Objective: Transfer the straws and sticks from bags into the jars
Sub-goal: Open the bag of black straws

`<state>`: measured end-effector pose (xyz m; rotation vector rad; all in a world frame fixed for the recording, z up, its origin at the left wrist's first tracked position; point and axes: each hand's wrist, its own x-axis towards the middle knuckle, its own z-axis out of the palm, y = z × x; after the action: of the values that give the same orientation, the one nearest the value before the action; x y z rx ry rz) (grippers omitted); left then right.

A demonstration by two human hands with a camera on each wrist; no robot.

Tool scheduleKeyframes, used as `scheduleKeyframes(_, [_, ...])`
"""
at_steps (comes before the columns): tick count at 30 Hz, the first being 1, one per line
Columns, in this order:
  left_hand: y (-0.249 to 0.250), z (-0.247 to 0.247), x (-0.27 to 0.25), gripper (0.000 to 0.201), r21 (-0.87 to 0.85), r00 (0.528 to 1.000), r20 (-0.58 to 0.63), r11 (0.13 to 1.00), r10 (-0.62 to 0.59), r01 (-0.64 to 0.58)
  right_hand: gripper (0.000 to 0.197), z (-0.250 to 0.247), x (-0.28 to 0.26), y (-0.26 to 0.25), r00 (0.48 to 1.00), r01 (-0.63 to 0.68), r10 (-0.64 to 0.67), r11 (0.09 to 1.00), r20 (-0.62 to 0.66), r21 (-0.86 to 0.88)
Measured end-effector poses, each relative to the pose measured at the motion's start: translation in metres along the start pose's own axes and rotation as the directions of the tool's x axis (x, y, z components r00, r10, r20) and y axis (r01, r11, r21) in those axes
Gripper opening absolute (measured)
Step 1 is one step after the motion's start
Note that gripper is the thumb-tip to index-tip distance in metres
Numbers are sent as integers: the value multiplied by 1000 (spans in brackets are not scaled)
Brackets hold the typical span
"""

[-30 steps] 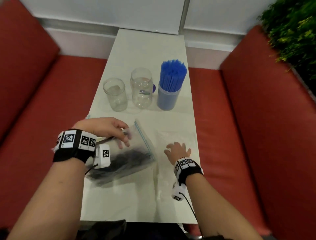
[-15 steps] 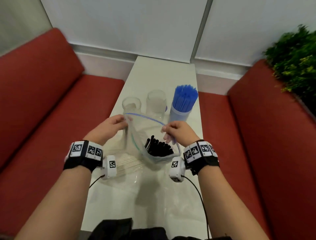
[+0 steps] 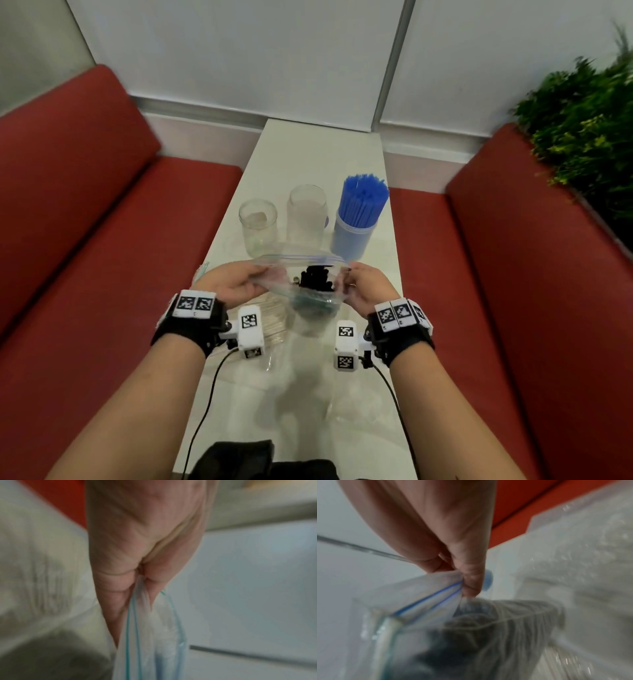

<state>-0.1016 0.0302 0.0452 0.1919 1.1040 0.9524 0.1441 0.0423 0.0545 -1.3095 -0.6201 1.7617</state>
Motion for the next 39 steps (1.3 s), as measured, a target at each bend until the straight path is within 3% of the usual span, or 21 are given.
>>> scheduleKeyframes(2, [1,1,0,17,-165,996,-18,982,-92,88,40,1,0,4,997,-72,72,992,-3,99])
scheduleKeyframes(4, [-3,6,-2,11,-181,986,32,970,-161,164,18,4,-1,8,997,-75,75,995,3,63])
scheduleKeyframes(5, [-6,9,-4,10,-162,981,66,968,-184,192,8,5,-1,11,999,-31,32,999,23,-36])
scheduleKeyframes(7, [-11,13,-9,9,-49,975,103,978,-196,202,24,4,2,17,995,97,-82,946,61,-308])
scheduleKeyframes(10, [-14,14,-14,38,257,982,119,960,-147,113,45,7,6,18,992,127,-126,913,29,-388])
scheduleKeyframes(12, [-14,14,-19,57,397,992,110,918,-56,8,54,10,7,18,1000,9,-13,960,-14,-281])
scheduleKeyframes(15, [-8,20,-27,77,456,982,169,876,89,-158,64,14,8,21,993,-103,112,980,42,-169])
scheduleKeyframes(17, [-3,22,-32,73,521,958,254,815,135,-253,63,18,7,23,988,-111,128,978,89,-178])
scheduleKeyframes(19, [2,23,-39,50,613,939,317,728,131,-308,62,22,8,23,988,-98,123,969,97,-227])
scheduleKeyframes(20, [3,25,-41,38,660,936,326,678,128,-323,61,24,10,23,989,-85,113,960,93,-267])
scheduleKeyframes(22, [5,29,-39,40,713,936,278,608,214,-350,60,30,13,24,989,-68,108,939,100,-336])
scheduleKeyframes(23, [5,30,-35,46,696,936,213,629,279,-346,58,33,14,24,987,-68,114,935,113,-348])
scheduleKeyframes(25, [6,27,-27,49,506,941,57,803,334,-315,45,38,15,21,983,-58,114,937,144,-345])
scheduleKeyframes(27, [9,18,-21,42,146,969,-31,960,245,-238,40,36,18,22,984,3,71,906,160,-423])
scheduleKeyframes(28, [9,14,-19,39,-30,980,-47,981,193,-194,40,35,18,23,986,40,44,874,161,-484])
scheduleKeyframes(31, [5,4,-12,37,-350,987,-77,923,138,-156,28,31,16,26,986,130,-17,707,167,-696])
scheduleKeyframes(34, [-5,6,-10,36,-538,978,-114,817,173,-207,25,28,12,26,990,64,83,470,117,-880])
scheduleKeyframes(35, [-8,6,-8,35,-586,975,-121,779,187,-222,21,27,10,27,987,12,131,502,90,-865])
scheduleKeyframes(36, [-10,5,-8,34,-627,973,-112,746,199,-225,16,27,7,30,980,-77,191,625,57,-777])
scheduleKeyframes(38, [-12,0,-8,36,-654,978,-50,733,204,-187,13,28,5,35,946,-300,325,892,18,-339])
scheduleKeyframes(39, [-11,-3,-9,38,-627,983,-13,765,181,-149,17,28,5,36,927,-371,374,927,39,-58])
